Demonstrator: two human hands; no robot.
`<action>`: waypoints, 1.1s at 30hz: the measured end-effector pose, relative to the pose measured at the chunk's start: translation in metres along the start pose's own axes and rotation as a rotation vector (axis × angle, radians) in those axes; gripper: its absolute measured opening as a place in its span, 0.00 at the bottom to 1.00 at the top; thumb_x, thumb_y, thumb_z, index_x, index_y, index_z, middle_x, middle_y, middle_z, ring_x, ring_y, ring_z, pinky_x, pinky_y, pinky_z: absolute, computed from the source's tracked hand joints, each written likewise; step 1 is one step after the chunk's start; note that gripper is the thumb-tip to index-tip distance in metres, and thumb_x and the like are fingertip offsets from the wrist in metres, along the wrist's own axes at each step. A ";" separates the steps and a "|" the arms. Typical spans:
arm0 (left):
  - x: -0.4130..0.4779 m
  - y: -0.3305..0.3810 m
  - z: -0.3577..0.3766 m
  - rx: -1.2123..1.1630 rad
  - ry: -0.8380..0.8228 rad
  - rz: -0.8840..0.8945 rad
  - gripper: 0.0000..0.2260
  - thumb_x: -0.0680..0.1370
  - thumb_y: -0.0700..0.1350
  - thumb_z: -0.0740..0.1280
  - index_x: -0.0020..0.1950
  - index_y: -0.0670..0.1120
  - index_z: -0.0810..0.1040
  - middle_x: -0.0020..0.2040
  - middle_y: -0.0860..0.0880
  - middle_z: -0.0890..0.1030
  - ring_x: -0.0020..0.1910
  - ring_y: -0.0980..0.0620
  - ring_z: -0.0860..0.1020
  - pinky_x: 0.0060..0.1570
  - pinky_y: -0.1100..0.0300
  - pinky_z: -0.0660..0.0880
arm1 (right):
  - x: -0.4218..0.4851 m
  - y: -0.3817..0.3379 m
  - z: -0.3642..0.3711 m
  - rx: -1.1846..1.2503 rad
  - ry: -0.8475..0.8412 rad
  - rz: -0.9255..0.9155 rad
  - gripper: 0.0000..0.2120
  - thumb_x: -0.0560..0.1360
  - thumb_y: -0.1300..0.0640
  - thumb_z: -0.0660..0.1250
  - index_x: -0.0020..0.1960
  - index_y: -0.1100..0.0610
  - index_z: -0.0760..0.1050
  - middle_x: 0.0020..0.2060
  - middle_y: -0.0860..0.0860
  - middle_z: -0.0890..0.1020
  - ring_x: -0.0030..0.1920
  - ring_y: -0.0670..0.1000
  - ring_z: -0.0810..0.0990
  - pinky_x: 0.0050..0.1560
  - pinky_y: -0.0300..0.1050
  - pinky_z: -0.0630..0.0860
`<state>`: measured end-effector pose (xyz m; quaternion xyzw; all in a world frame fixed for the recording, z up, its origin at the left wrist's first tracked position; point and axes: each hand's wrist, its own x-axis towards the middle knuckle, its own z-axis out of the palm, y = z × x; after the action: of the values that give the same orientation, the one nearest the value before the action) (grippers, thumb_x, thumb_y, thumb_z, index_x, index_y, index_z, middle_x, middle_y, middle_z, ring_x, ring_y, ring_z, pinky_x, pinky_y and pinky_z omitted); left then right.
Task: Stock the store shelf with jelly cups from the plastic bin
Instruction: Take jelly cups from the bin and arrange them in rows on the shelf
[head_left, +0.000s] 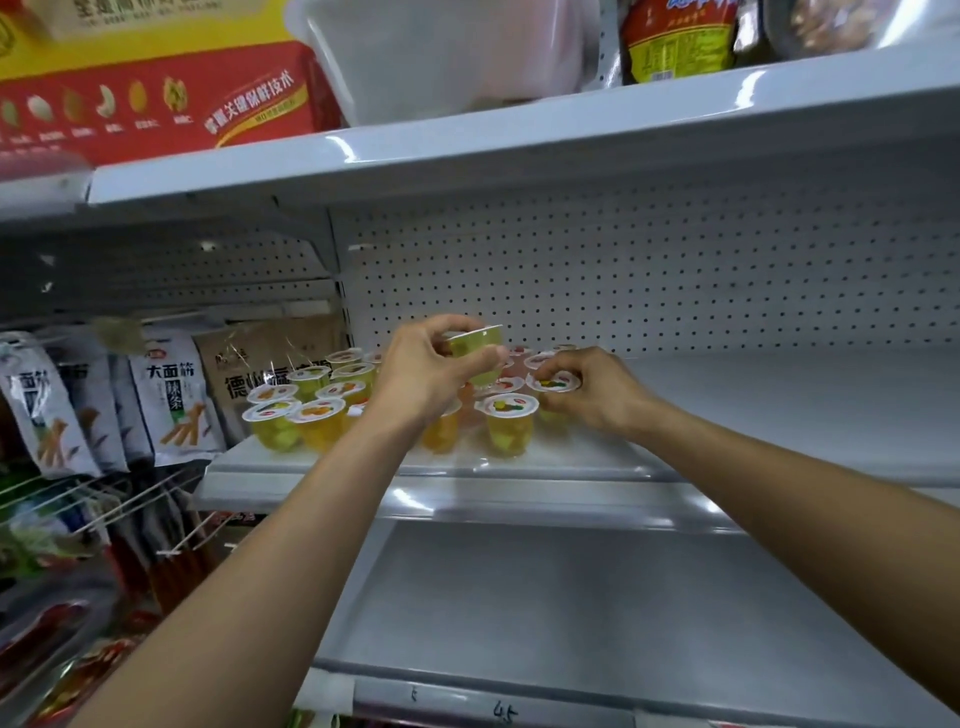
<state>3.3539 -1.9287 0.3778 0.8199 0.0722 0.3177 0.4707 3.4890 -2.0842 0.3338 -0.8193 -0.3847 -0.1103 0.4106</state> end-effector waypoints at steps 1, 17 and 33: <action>0.001 0.000 0.000 0.005 -0.004 0.008 0.19 0.67 0.54 0.79 0.56 0.54 0.81 0.51 0.47 0.82 0.46 0.51 0.82 0.33 0.64 0.78 | -0.001 0.000 -0.001 -0.009 -0.012 -0.011 0.04 0.71 0.54 0.74 0.46 0.52 0.83 0.51 0.46 0.81 0.52 0.49 0.80 0.54 0.43 0.76; -0.013 0.014 0.024 0.031 -0.108 0.132 0.13 0.75 0.54 0.71 0.53 0.47 0.80 0.46 0.51 0.83 0.44 0.56 0.80 0.44 0.61 0.77 | -0.043 -0.046 -0.027 0.313 0.114 -0.100 0.17 0.69 0.60 0.76 0.56 0.49 0.77 0.43 0.51 0.81 0.36 0.42 0.75 0.40 0.36 0.76; -0.021 -0.025 0.024 0.910 -0.001 0.370 0.14 0.72 0.60 0.71 0.56 0.59 0.80 0.55 0.56 0.80 0.60 0.53 0.73 0.53 0.55 0.57 | -0.063 -0.016 -0.016 0.074 0.016 0.167 0.18 0.68 0.63 0.74 0.47 0.46 0.72 0.44 0.52 0.79 0.36 0.52 0.78 0.37 0.46 0.78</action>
<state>3.3557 -1.9414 0.3398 0.9417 0.0566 0.3316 0.0002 3.4368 -2.1244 0.3222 -0.8319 -0.3157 -0.0680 0.4513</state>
